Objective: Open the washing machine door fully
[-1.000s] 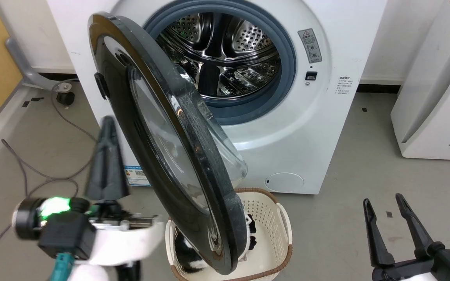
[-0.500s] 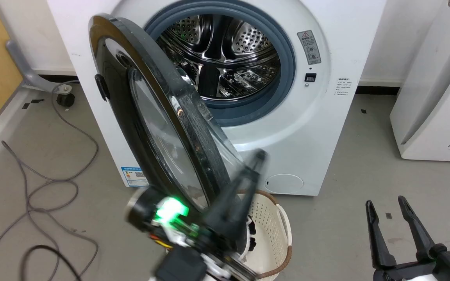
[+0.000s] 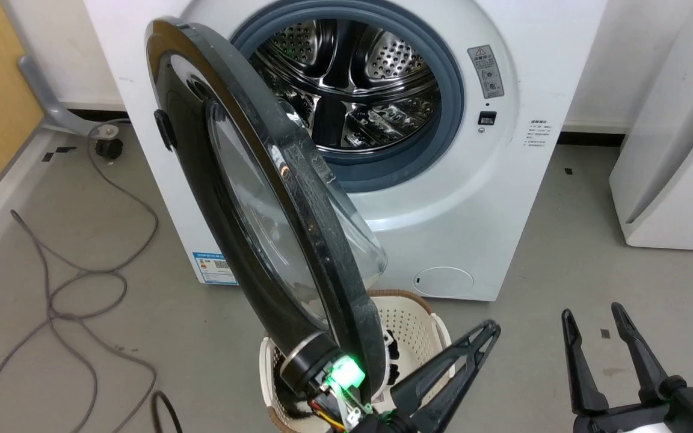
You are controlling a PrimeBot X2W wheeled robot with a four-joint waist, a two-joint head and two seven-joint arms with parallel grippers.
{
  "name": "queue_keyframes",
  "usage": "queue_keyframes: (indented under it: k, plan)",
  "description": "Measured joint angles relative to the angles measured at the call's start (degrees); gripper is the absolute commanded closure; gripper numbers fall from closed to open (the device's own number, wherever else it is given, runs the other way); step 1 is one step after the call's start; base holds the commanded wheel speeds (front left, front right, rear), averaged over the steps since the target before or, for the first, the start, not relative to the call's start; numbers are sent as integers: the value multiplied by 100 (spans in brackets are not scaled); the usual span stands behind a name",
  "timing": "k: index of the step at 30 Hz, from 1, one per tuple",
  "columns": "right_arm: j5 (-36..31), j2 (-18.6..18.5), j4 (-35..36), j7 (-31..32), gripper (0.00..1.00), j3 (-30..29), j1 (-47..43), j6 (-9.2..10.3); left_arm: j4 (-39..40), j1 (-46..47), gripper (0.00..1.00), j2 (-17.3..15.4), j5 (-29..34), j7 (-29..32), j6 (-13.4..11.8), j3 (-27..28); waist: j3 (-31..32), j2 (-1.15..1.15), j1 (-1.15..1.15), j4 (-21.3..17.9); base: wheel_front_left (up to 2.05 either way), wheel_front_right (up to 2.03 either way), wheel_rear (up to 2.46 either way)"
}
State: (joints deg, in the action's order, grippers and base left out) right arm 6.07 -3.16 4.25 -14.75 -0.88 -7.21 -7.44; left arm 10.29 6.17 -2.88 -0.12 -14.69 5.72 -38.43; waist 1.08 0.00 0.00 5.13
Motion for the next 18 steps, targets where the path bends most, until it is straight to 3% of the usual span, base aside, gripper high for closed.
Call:
queue_keyframes:
  k: [7,18]
  plan:
    - [-2,0,-41,0,0,34,2,0,-558,-42,100,-1,-20,1,-82,22,-60,0,0,-1,0,0,0]
    - [-45,0,-111,0,0,54,9,0,-1439,-61,100,5,-442,0,-553,327,-173,0,0,-2,0,0,0]
